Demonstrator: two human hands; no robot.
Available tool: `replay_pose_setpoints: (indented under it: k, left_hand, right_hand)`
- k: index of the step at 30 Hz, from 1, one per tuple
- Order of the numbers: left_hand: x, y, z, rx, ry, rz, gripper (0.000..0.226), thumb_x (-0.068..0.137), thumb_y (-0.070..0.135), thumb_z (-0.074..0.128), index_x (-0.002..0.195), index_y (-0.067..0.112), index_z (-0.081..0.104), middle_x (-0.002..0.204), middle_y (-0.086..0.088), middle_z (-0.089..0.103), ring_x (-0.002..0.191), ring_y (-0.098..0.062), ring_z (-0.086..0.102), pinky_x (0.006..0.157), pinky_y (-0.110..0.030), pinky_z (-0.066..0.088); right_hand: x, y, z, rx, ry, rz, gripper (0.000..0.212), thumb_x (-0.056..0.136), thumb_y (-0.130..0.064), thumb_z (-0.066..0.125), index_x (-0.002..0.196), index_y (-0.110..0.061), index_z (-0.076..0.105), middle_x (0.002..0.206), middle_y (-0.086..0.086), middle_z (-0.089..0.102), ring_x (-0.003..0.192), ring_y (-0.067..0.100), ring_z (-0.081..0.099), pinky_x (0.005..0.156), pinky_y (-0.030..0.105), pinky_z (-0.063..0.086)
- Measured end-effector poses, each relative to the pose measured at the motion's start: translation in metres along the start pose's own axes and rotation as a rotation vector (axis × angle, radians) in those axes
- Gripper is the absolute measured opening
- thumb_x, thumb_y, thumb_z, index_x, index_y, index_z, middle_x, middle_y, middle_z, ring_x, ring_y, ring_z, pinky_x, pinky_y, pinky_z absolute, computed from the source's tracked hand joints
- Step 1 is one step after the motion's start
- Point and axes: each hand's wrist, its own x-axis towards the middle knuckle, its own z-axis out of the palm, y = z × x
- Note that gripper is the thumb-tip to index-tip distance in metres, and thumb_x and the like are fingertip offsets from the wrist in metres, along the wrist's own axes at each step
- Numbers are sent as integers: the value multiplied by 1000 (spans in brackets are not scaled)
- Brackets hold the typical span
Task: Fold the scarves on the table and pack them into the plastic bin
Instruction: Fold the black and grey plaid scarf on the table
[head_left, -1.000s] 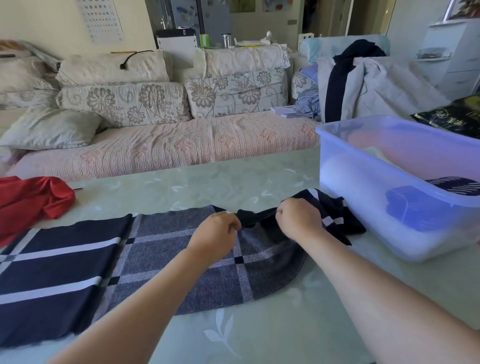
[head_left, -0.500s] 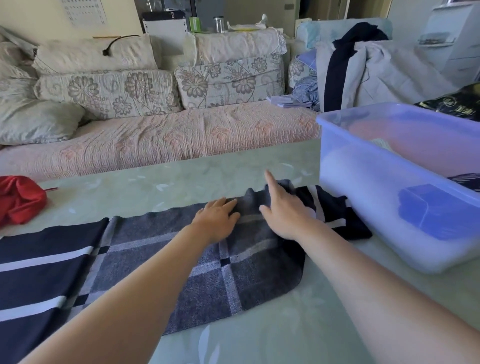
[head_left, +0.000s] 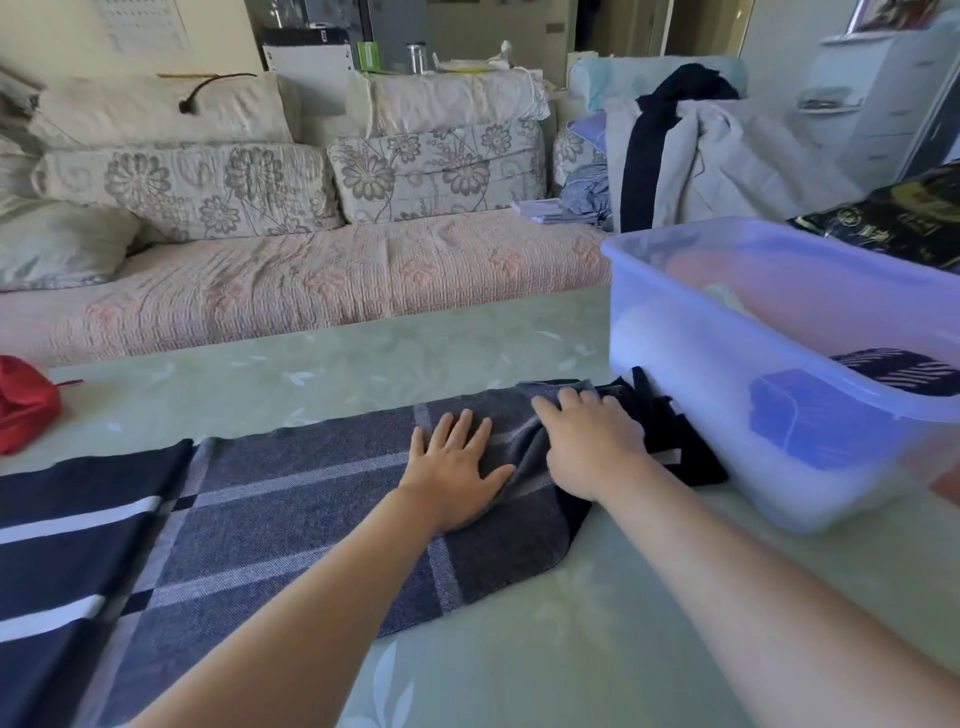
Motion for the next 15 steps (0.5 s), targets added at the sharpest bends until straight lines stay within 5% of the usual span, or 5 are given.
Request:
replay_pose_setpoints:
  k: [5,9,12,15]
  left_hand:
    - [-19,-3,-4,-151,363,13,49,102,37,28,149,23,32,155,1,34,143,-21,28,118,-44,20]
    - [-44,7,-2,-59,575,204,39,92,34,35,119,23,60,125,5,56,114,-21,54,95,-38,42]
    - [-55,21,5,27,464,213,51,88,48,35,127,23,56,135,2,51,124,-22,49,104,-36,36]
    - [-61,31,13,2,217,140,72,90,65,24,151,28,29,161,1,19,148,-22,15,121,-42,11]
  right_hand:
    - [-15,-16,4,361,-35,-177,50,97,-29,49,144,-20,35,141,6,38,127,28,45,93,44,48]
    - [-32,-5,8,400,-164,-103,70,98,-42,48,155,-26,12,164,5,6,139,32,36,102,44,44]
    - [-45,3,6,271,-303,-24,76,98,-55,37,159,-31,-3,167,8,-4,152,27,14,115,44,30]
    - [-57,7,-1,175,-406,27,74,97,-58,33,159,-33,1,167,8,-3,153,27,11,115,43,29]
